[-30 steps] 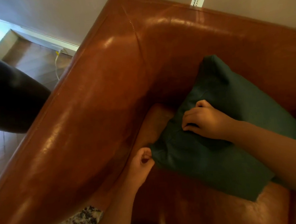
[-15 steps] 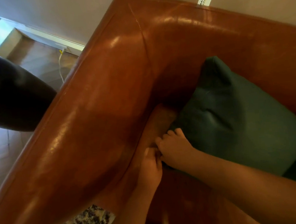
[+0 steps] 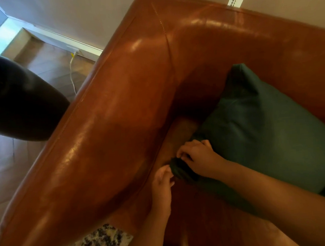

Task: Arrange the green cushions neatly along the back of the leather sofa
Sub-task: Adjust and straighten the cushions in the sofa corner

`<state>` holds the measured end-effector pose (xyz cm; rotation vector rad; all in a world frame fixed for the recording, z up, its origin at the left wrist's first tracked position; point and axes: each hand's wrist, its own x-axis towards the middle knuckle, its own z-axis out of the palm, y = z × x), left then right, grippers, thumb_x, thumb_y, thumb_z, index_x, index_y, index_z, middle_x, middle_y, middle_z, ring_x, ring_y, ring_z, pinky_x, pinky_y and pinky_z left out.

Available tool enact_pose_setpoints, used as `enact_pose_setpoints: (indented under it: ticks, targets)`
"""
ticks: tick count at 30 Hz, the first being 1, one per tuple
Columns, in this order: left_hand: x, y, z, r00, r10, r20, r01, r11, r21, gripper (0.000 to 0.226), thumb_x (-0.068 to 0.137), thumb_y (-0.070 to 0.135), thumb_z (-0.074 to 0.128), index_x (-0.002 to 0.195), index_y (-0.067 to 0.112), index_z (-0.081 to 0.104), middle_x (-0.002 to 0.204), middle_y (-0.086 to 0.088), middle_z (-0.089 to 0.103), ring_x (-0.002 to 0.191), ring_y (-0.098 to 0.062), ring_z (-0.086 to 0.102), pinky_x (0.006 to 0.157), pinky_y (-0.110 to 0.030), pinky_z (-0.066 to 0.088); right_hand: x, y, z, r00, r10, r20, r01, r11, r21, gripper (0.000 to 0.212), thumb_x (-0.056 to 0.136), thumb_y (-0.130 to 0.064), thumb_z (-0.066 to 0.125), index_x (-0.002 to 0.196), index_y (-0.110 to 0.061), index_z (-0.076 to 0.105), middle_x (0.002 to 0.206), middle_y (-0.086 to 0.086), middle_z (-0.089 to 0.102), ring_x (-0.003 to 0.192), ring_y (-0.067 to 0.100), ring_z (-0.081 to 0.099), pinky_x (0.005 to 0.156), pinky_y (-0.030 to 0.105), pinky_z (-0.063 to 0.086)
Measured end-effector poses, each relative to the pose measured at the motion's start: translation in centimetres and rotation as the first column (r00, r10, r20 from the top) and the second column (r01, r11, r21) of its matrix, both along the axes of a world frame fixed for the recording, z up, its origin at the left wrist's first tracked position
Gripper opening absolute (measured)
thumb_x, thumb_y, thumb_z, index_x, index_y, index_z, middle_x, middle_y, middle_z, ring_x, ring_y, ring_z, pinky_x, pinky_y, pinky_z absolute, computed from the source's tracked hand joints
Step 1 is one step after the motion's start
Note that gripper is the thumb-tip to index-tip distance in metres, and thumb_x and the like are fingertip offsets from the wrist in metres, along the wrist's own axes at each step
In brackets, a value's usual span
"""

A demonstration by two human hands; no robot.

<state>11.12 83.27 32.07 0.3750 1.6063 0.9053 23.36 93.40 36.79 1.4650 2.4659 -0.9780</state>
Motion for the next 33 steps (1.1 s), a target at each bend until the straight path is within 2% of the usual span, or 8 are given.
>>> enact_pose_setpoints:
  ticks: [3,8,13,19,25,29,31,33]
  targets:
    - [-0.7,0.5,-0.4,0.978,-0.184,-0.096,0.184,0.983,-0.009,0.012,0.089,0.035,0.061,0.091,0.024,0.058,0.089,0.001,0.059,0.089,-0.014,0.060,0.082,-0.029,0.048,0.3,-0.3,-0.5,1.000,0.023,0.012,-0.024,0.998,0.061,0.029,0.094,-0.010,0.043,0.113,-0.026,0.057,0.115,-0.007,0.057,0.111,0.014,0.046,0.081,0.029,0.018]
    - [-2.0,0.1,-1.6,0.934,-0.340,-0.110,0.337,0.940,-0.044,0.037,0.085,0.047,0.062,0.109,0.020,0.057,0.106,-0.011,0.061,0.100,-0.024,0.061,0.093,-0.042,0.049,1.7,-0.2,-1.0,0.999,0.047,0.026,-0.051,0.987,0.154,0.039,0.088,0.001,0.044,0.117,-0.020,0.058,0.117,-0.002,0.057,0.111,0.019,0.048,0.084,0.029,0.020]
    - [-1.7,0.2,-1.2,0.967,-0.086,0.241,0.106,0.992,-0.071,0.009,0.094,0.016,0.052,0.097,0.007,0.053,0.107,-0.008,0.065,0.102,-0.017,0.062,0.092,-0.035,0.046,2.4,0.0,-1.3,0.995,0.081,-0.067,-0.060,0.963,0.261,0.037,0.074,0.007,0.049,0.100,-0.012,0.066,0.098,0.005,0.066,0.089,0.029,0.061,0.078,0.033,0.035]
    - [-1.9,-0.2,-2.3,0.969,0.116,0.220,-0.079,0.983,-0.168,0.025,0.090,0.010,0.059,0.113,0.018,0.055,0.112,-0.002,0.063,0.106,-0.017,0.058,0.100,-0.042,0.039,4.4,-1.3,1.1,0.935,0.283,-0.214,-0.168,0.886,0.433,0.032,0.081,-0.002,0.043,0.101,-0.015,0.065,0.101,0.002,0.066,0.100,0.018,0.053,0.084,0.028,0.034]
    - [-2.8,-0.2,-3.3,0.947,-0.039,-0.319,-0.079,0.934,-0.348,0.021,0.098,0.006,0.041,0.104,0.011,0.061,0.114,-0.018,0.060,0.096,-0.033,0.056,0.091,-0.046,0.044,12.8,-5.0,3.6,0.963,-0.022,-0.268,0.162,0.843,0.513,0.041,0.082,-0.009,0.045,0.117,-0.027,0.055,0.126,-0.007,0.059,0.131,0.017,0.042,0.102,0.035,0.029]
    - [-0.2,3.4,0.1,0.714,-0.227,-0.663,0.283,0.959,-0.023,0.029,0.098,0.020,0.044,0.122,0.010,0.057,0.122,-0.014,0.054,0.114,-0.030,0.051,0.097,-0.038,0.039,18.0,-5.4,3.3,0.903,-0.405,-0.147,0.418,0.744,0.520,0.042,0.092,-0.023,0.039,0.133,-0.024,0.046,0.145,0.003,0.045,0.142,0.021,0.024,0.113,0.047,0.021]
    - [3.7,5.7,3.1,0.614,-0.181,-0.768,0.486,0.853,0.187,0.044,0.096,0.034,0.040,0.134,0.011,0.049,0.138,-0.015,0.046,0.130,-0.030,0.040,0.108,-0.036,0.028,18.1,-5.0,3.0,0.846,-0.527,-0.075,0.484,0.704,0.520,0.047,0.096,-0.034,0.034,0.141,-0.022,0.037,0.152,0.005,0.034,0.145,0.022,0.016,0.116,0.048,0.014]
    - [8.0,7.4,5.0,0.424,-0.211,-0.881,0.725,0.662,0.190,0.055,0.096,0.044,0.031,0.145,0.019,0.033,0.153,-0.013,0.027,0.142,-0.028,0.021,0.115,-0.041,0.013,17.1,-4.5,2.5,0.828,-0.561,-0.017,0.481,0.695,0.533,0.052,0.099,-0.044,0.025,0.145,-0.022,0.030,0.155,0.003,0.025,0.145,0.023,0.013,0.116,0.048,0.007]
